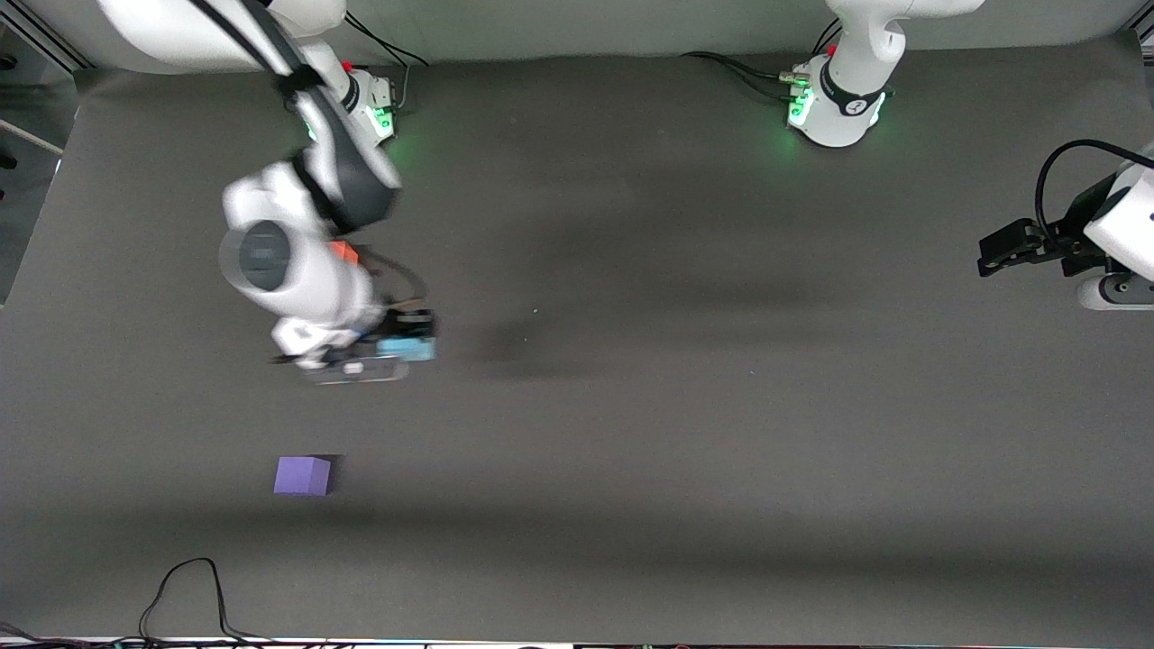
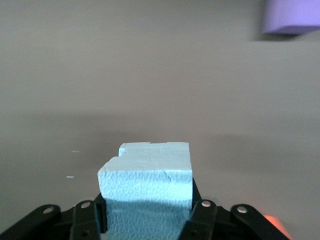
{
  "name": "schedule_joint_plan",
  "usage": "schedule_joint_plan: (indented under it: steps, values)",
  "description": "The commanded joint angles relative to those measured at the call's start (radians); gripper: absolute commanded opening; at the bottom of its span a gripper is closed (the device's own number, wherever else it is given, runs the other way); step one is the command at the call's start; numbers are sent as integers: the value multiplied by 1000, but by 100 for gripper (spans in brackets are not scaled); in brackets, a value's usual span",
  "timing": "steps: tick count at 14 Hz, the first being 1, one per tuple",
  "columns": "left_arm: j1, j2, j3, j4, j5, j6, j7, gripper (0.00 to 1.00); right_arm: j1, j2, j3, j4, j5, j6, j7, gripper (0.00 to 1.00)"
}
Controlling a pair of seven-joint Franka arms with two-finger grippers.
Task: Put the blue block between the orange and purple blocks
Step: 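Carry the blue cube with the right gripper between orange and purple cubes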
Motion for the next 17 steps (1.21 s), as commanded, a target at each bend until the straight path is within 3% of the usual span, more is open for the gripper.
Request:
schedule_joint_plan:
  steps: [1,3,6,8,11,17]
  values:
    - [20,-17,-27,-6,-9,-11,20,100,18,-65,-143,-101,50,10,-152,13]
    - [40,-17,-40,-9,-9,-11,20,100,18,-58,-264,-168,127,68,-339,13]
    - [40,-19,-41,-7,-11,-13,20,100,18,8,-335,-253,136,226,-467,13]
    - [40,-20,-41,-10,-9,-16,20,100,17,68,-337,-274,138,312,-487,13]
    - [37,-20,-41,-10,-3,-19,20,100,21,109,-331,-275,193,342,-487,13]
    - [32,-22,-41,-15,21,-17,23,100,33,183,-320,-273,215,435,-484,14]
